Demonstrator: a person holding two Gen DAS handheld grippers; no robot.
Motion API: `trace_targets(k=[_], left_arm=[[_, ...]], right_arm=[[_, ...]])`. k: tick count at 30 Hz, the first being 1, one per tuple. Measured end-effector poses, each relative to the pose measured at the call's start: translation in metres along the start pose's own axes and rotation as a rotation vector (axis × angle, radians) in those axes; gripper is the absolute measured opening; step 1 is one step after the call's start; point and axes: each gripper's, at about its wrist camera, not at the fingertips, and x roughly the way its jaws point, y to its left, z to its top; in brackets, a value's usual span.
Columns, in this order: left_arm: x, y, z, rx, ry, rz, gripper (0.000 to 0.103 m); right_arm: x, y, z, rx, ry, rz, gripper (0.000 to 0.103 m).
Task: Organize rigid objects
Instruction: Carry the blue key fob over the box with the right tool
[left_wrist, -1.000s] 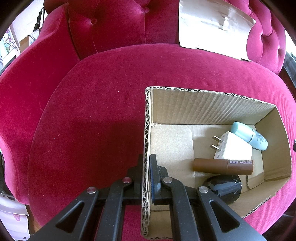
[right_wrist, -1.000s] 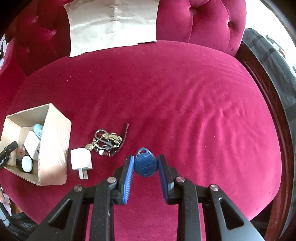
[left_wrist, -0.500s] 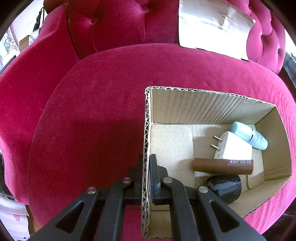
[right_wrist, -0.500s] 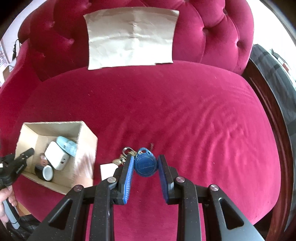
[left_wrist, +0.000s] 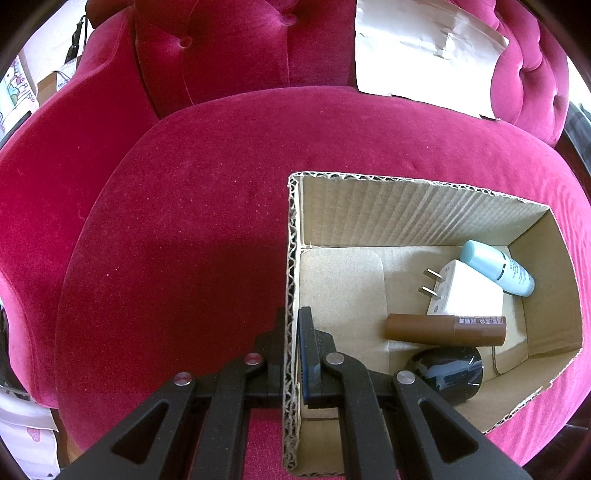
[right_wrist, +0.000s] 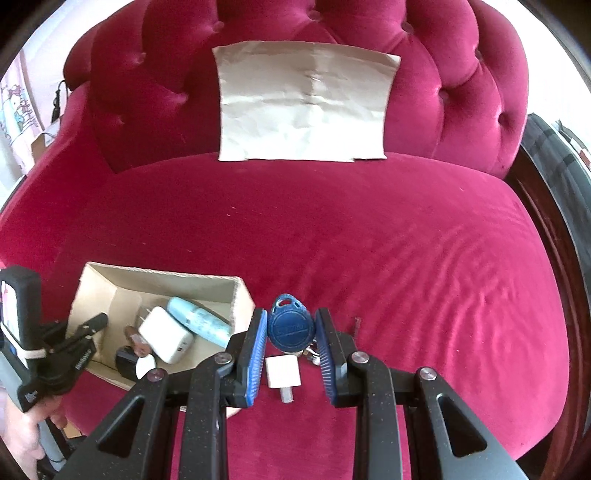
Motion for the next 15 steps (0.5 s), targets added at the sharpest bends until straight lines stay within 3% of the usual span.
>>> trace_targets(k=[15], left_arm=[[0.0, 0.0, -0.002, -0.002, 0.0, -0.001, 0.005]], right_arm=[[0.004, 0.057, 0.01, -0.058, -0.011, 0.097, 0.028]])
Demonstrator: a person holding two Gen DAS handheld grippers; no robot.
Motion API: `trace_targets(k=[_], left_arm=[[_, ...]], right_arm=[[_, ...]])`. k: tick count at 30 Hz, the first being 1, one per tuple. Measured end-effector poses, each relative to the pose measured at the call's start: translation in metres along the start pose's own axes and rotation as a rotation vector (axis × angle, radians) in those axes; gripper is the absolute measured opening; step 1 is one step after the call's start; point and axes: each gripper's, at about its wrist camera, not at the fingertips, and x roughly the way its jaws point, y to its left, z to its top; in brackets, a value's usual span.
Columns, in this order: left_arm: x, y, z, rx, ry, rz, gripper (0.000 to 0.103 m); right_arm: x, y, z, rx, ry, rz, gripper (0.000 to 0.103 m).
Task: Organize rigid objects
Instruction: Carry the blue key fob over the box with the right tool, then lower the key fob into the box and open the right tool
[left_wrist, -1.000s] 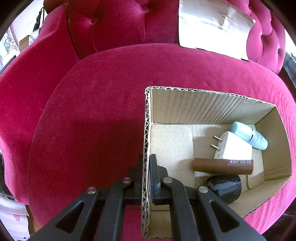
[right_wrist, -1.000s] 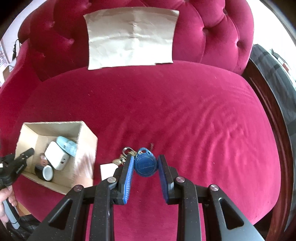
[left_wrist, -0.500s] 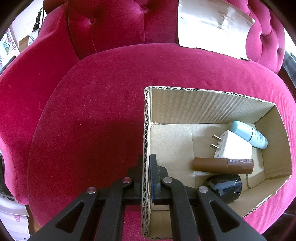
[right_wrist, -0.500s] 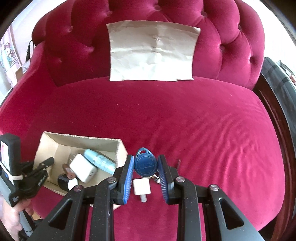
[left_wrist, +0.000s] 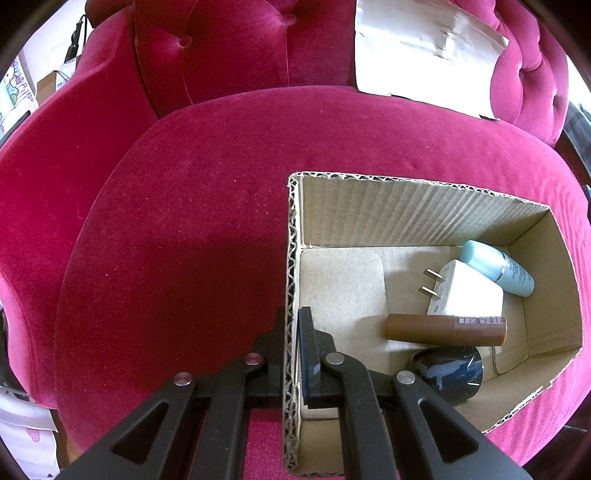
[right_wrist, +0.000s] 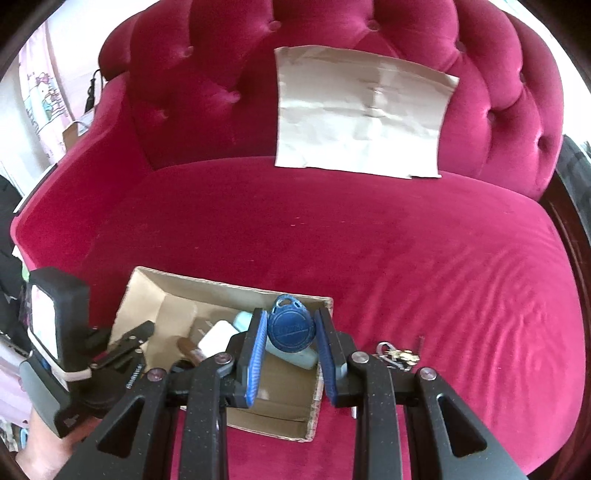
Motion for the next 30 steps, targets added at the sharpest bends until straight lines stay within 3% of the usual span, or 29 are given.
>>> trace_targets(k=[19, 30], left_arm=[[0.002, -0.001, 0.003, 0.0, 0.002, -0.004, 0.005], [0.002, -0.001, 0.003, -0.002, 0.002, -0.007, 0.005]], right_arm=[[0.038, 0.058, -0.001, -0.052, 0.067, 0.101, 0.028], [0.057, 0.069, -0.004, -0.053, 0.109, 0.128, 0.028]])
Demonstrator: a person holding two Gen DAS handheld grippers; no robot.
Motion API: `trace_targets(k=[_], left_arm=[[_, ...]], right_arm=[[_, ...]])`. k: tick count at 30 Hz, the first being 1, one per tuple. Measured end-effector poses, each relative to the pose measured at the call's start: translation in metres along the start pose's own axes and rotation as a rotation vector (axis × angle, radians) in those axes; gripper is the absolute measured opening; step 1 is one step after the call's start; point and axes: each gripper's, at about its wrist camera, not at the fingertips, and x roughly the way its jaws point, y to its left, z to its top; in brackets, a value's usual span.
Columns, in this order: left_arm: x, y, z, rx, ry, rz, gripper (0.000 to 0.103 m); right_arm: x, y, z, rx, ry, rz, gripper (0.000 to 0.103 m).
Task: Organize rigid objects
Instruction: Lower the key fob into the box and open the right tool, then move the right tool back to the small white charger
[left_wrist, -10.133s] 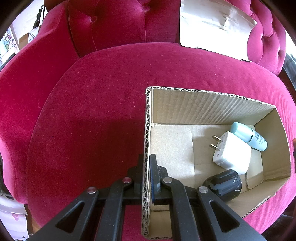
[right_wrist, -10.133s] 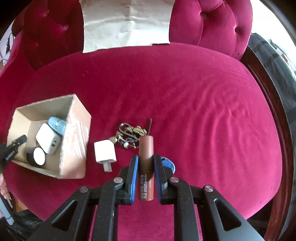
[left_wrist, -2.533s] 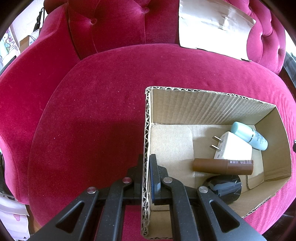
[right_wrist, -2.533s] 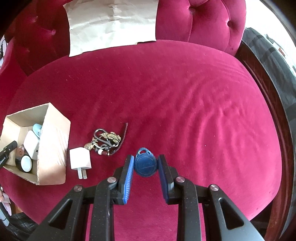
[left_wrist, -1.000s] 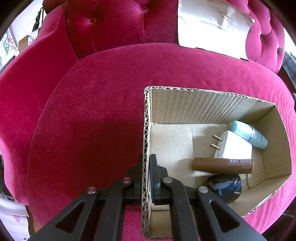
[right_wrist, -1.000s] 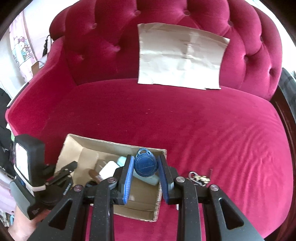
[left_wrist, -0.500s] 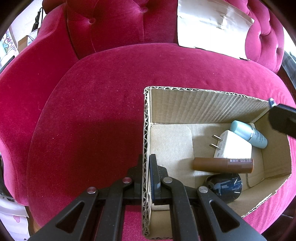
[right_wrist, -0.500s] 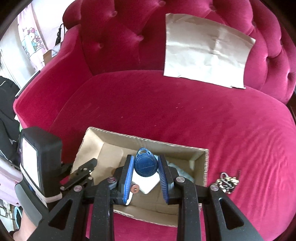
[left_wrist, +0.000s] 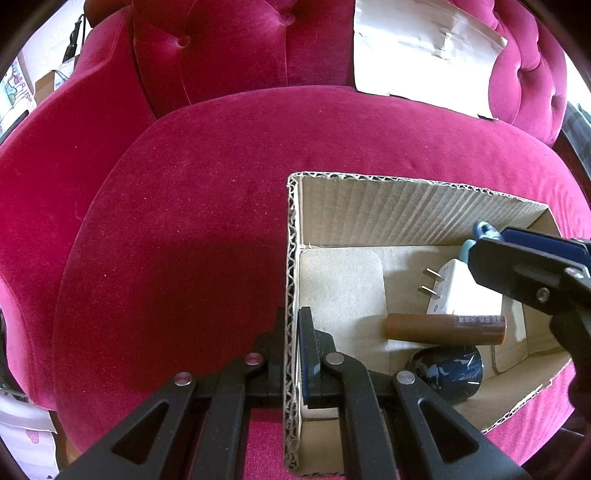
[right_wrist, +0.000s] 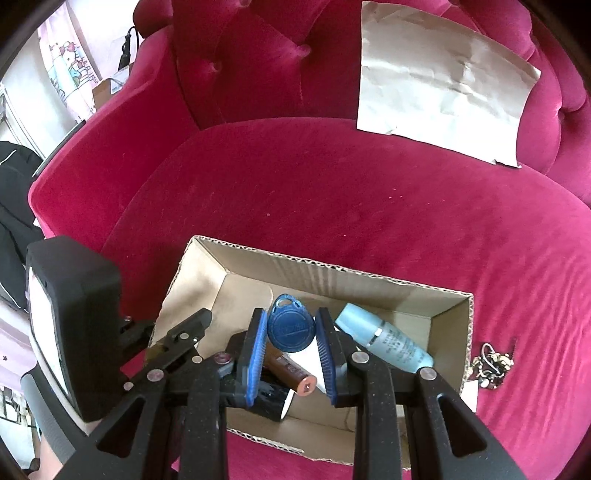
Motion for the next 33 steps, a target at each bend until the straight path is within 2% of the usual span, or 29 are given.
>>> trace_targets(k=[1, 2, 4, 5, 15, 17, 33], left_arm=[[0.0, 0.0, 0.0, 0.0, 0.0, 0.0, 0.005], [0.0, 0.001, -0.001, 0.0, 0.0, -0.001, 0.005], [0.0, 0.001, 0.0, -0.002, 0.001, -0.002, 0.005], [0.001, 0.001, 0.001, -0.004, 0.001, -0.003, 0.005], [0.004, 0.0, 0.002, -0.009, 0.001, -0.006, 0.005], [0.004, -0.001, 0.002, -0.008, 0.001, -0.005, 0.005], [0.005, -0.002, 0.003, -0.008, 0.001, -0.004, 0.004]], right_arm=[[0.001, 0.0, 0.0, -0.001, 0.002, -0.001, 0.032], [0.002, 0.0, 0.001, -0.001, 0.007, -0.004, 0.045], [0.003, -0.001, -0.001, 0.005, 0.006, -0.013, 0.062], [0.002, -0.001, -0.001, 0.009, 0.005, -0.019, 0.067], [0.001, -0.009, 0.001, 0.014, -0.005, -0.098, 0.092], [-0.001, -0.012, 0.001, 0.009, -0.013, -0.122, 0.102], [-0.041, -0.054, -0.002, 0.037, -0.086, -0.16, 0.103]])
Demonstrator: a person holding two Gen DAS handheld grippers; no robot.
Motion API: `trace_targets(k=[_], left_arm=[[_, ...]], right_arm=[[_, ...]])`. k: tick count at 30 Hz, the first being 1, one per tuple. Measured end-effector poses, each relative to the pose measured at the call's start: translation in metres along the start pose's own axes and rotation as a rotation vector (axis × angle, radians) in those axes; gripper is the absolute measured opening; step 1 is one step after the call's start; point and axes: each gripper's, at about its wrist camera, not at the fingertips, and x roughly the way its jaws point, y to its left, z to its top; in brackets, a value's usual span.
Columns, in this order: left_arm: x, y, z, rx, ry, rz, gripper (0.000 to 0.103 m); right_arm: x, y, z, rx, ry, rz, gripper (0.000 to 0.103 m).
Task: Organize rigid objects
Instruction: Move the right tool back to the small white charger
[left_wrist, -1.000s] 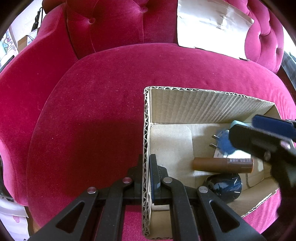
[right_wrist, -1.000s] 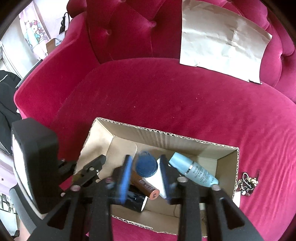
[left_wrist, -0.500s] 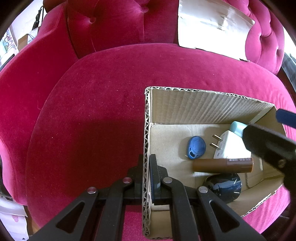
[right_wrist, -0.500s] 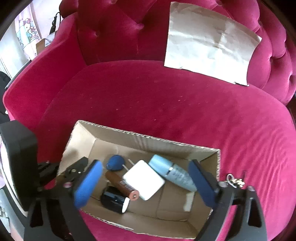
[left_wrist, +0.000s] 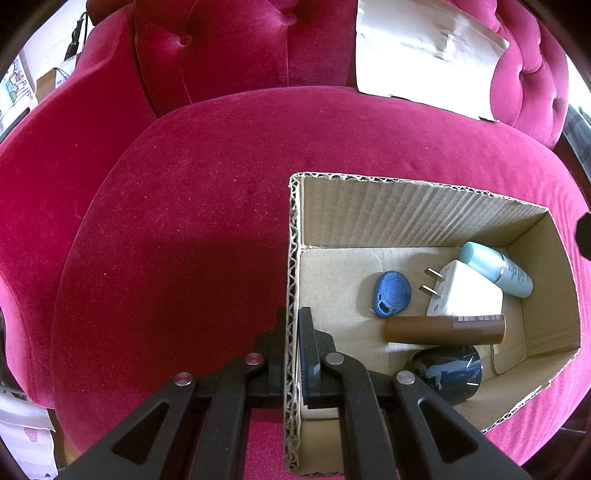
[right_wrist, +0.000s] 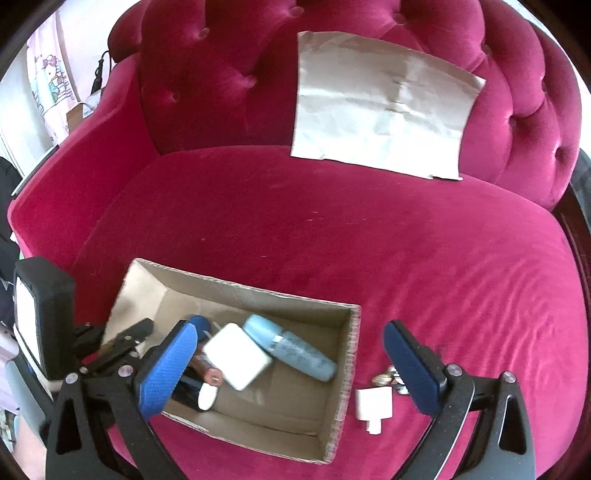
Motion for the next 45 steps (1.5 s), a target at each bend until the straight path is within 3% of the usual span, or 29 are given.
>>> trace_targets(k=[18, 45], left_arm=[[0.0, 0.002, 0.001, 0.003, 0.002, 0.001, 0.004], [0.001, 0.003, 0.002, 0.007, 0.0, 0.006, 0.005]], right_arm=[[-0.015, -0.068, -0.023, 0.045, 0.018, -0.076, 0.103], [0.018, -0.096, -0.08, -0.029, 0.113, -0.051, 0.103]])
